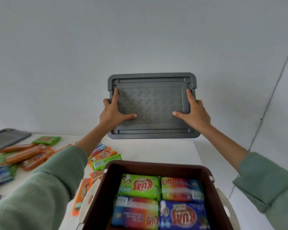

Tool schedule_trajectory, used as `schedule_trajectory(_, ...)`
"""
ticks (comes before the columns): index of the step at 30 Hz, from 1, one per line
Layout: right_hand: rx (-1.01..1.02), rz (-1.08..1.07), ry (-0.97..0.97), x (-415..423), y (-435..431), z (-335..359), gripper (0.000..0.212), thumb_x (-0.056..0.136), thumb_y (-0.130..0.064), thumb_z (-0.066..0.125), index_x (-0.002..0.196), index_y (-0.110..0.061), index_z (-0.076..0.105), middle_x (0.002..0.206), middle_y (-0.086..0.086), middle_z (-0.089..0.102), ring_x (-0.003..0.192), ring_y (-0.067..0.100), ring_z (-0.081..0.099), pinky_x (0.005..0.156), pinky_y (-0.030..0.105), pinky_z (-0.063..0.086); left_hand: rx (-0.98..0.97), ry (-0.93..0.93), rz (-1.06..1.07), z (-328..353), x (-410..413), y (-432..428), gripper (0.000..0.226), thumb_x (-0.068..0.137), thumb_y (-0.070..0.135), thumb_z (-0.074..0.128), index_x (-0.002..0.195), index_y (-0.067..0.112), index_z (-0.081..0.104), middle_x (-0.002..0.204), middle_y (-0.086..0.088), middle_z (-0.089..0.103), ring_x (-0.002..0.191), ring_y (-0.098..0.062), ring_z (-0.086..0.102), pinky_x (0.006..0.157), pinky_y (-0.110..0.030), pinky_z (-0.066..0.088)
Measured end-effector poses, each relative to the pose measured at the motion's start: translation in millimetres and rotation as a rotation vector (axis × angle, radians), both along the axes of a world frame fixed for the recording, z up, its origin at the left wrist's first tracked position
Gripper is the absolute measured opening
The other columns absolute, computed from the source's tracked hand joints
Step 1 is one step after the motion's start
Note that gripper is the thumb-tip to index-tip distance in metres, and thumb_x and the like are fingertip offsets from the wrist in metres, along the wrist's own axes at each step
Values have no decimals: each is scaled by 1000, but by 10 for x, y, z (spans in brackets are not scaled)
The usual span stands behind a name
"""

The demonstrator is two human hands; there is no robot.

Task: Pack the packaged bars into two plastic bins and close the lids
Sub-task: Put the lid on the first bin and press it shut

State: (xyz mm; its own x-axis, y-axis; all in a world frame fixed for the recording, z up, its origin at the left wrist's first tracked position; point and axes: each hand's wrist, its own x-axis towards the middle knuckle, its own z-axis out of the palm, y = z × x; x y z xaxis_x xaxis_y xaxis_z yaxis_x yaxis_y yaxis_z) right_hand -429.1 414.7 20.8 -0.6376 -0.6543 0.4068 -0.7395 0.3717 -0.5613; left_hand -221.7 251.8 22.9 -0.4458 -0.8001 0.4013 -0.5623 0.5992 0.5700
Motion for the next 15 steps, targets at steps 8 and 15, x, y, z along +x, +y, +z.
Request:
schedule_trajectory(8,180,41,-93,640,826,-113,93,77,-54,65,149,-29,11,150,12,30,137,30,31,106,43,33,159,-173,-70,-137,691,625,121,55,68,72,149,27,7,145,-16,27,130,-35,38,106,-48,38)
schedule_trajectory(15,354,10,-144,1118,1451,-466,90,79,-59,59,149,-25,15,153,7,28,137,28,33,107,42,35,294,-397,-118,-535,1093,1177,119,60,77,60,149,22,4,153,-16,20,138,-32,29,109,-45,33)
